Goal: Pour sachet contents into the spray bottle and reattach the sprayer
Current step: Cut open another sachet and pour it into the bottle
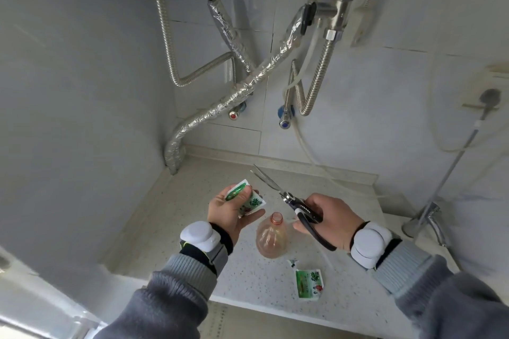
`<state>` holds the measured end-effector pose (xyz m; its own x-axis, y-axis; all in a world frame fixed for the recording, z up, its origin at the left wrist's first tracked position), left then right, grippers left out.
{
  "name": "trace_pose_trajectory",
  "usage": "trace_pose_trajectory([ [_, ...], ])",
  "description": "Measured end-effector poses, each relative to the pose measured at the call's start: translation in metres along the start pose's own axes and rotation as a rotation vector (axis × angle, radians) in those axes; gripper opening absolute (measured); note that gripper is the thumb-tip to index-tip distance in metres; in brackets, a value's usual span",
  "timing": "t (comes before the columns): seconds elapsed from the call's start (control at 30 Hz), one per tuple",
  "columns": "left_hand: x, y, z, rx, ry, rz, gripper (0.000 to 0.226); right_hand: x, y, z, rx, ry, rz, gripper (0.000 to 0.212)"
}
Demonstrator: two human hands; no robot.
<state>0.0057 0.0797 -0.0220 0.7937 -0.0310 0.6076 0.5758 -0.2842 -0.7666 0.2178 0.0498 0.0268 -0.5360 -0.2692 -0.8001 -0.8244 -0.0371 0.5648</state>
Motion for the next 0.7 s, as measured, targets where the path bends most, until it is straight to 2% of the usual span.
trace_pose_trajectory([
  [0.13,-0.004,-0.002,0.003,0.016,-0.053,0.167,0.029,-0.002,0.000,0.002,0.009,0.013,0.022,0.039],
  [0.27,0.003,-0.002,0.006,0.066,0.043,0.267,0.014,0.002,-0.002,0.002,-0.010,0.039,0.071,0.044],
  [0.37,0.007,-0.004,0.006,0.110,0.087,0.338,0.013,0.002,-0.001,0.001,-0.025,0.068,0.088,0.045],
  [0.47,0.005,-0.007,0.006,0.139,0.090,0.338,0.016,0.003,-0.003,0.000,-0.029,0.100,0.091,0.044],
  [0.7,0.000,-0.009,0.007,0.150,0.107,0.396,0.007,0.005,-0.004,-0.001,-0.035,0.130,0.101,0.046],
])
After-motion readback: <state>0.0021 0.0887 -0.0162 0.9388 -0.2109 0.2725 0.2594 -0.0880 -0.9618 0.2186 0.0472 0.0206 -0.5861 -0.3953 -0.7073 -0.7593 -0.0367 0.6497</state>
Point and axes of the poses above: each hand's wrist, its own z-axis towards the middle knuckle, its own x-axis out of the palm, y = z × x, the point moved 7 cm from there along z, towards the middle knuckle, and after that the axes turned 8 degrees about y, right-handed, at the moved point
